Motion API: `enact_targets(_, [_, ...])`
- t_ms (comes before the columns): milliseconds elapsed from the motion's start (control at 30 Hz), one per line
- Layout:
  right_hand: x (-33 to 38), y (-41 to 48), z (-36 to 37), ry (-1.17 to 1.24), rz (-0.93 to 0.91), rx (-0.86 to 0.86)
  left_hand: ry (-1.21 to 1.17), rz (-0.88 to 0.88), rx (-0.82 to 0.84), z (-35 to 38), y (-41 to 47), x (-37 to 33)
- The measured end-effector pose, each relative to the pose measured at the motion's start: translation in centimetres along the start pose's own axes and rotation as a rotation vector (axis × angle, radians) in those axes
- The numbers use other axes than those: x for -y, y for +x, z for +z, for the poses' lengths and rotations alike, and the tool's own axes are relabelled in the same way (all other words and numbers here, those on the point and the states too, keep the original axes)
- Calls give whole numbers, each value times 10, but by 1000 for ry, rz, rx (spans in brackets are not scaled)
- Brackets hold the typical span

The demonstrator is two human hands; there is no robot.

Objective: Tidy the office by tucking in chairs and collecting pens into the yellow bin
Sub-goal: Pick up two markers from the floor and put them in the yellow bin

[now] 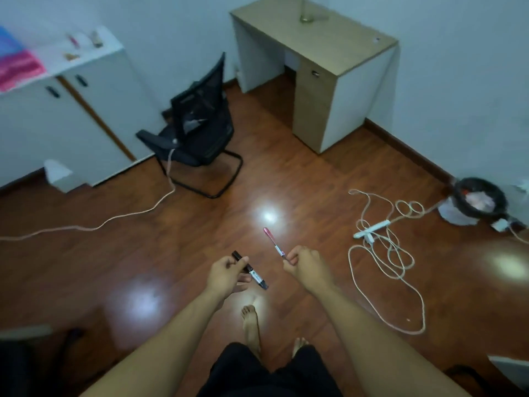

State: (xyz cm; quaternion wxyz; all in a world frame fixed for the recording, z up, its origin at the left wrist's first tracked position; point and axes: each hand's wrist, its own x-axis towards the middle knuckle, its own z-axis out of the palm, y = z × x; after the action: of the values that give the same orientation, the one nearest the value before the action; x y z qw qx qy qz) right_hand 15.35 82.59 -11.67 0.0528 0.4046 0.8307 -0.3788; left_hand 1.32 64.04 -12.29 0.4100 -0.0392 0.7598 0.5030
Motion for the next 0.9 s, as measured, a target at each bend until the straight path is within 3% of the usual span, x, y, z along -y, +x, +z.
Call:
enact_targets(500, [150, -91, 119, -240, -529, 385, -434, -65, -513, -175, -139, 133])
enact_targets(900, [286, -232, 309, -391, -825, 559, -687, -96, -789, -367, -279, 280])
